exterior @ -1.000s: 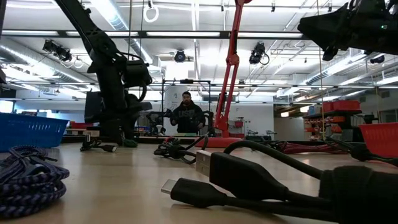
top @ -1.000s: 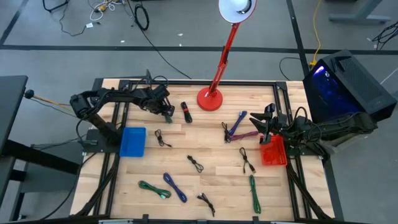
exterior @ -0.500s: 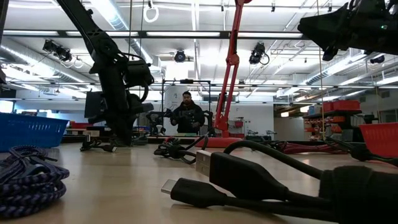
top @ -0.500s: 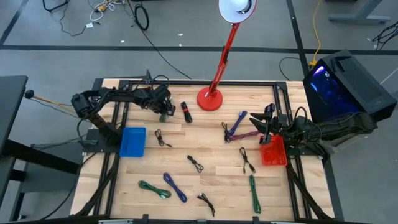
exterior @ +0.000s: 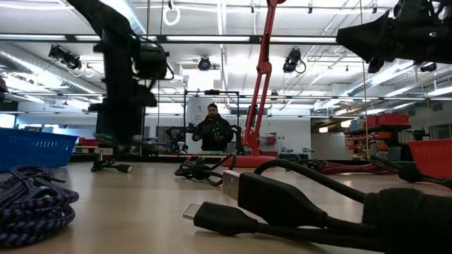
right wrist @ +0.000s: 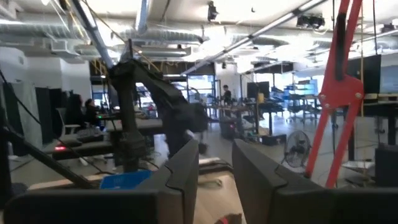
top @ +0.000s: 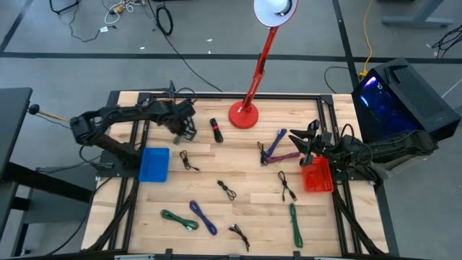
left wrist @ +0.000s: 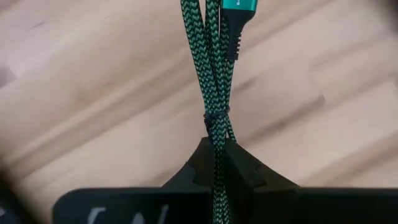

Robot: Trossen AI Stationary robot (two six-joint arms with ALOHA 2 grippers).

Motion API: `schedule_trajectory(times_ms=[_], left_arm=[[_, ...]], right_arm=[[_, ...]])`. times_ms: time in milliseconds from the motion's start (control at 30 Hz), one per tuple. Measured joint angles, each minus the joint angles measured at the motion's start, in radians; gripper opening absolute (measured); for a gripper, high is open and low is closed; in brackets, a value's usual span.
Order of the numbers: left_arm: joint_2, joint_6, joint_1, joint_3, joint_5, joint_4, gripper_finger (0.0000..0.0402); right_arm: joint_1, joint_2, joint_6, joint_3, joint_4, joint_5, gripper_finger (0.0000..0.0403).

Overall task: Pick & Place USB Port
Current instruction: Put the green and black charger cable into the blue bin

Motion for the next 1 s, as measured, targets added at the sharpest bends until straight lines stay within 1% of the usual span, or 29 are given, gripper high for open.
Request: schedule_trajectory(times_ms=[133,200,300,467,567,667,833,867,1000], left_arm=[[-0.130,-0.028,-0.072,0.013,-0.018,-0.102,0.0013],[-0.195,-0.070,-0.122,0.010,-0.062,-0.183,0.0013],[-0.306,-0.169,-0.210,0.012,-0.125,-0.289,0.0013],[-0.495,-0.423,-0.371,0.012,-0.199,-0.461,0.0013],[-0.579,-0.601,-0.489,0.012,-0.221,-0.509,0.0013],[-0.620,-0.744,-0.603,-0.012,-0.244,-0.512,0.0012],[-0.613,-0.953,-0.750,-0.118,-0.244,-0.507,0.0012],[-0.606,-0.974,-0.775,-0.129,-0.244,-0.515,0.0012],[-0.575,-1.058,-0.848,-0.106,-0.274,-0.501,0.0012]], right_arm=[[0.000,0.002,0.000,0.000,-0.010,0.031,0.0102],[0.000,0.002,0.000,0.000,-0.020,0.050,0.0102],[0.000,0.002,0.000,0.000,-0.032,0.050,0.0102],[0.000,0.002,0.000,0.000,-0.037,0.077,0.0102],[0.000,0.003,0.000,0.000,-0.038,0.077,0.0102],[0.000,0.003,-0.003,0.000,-0.038,0.077,0.0102],[0.000,0.003,-0.004,0.000,-0.042,0.077,0.0102],[0.000,0.003,-0.004,0.000,-0.043,0.077,0.0102],[0.000,0.004,-0.010,0.000,-0.045,0.077,0.0102]])
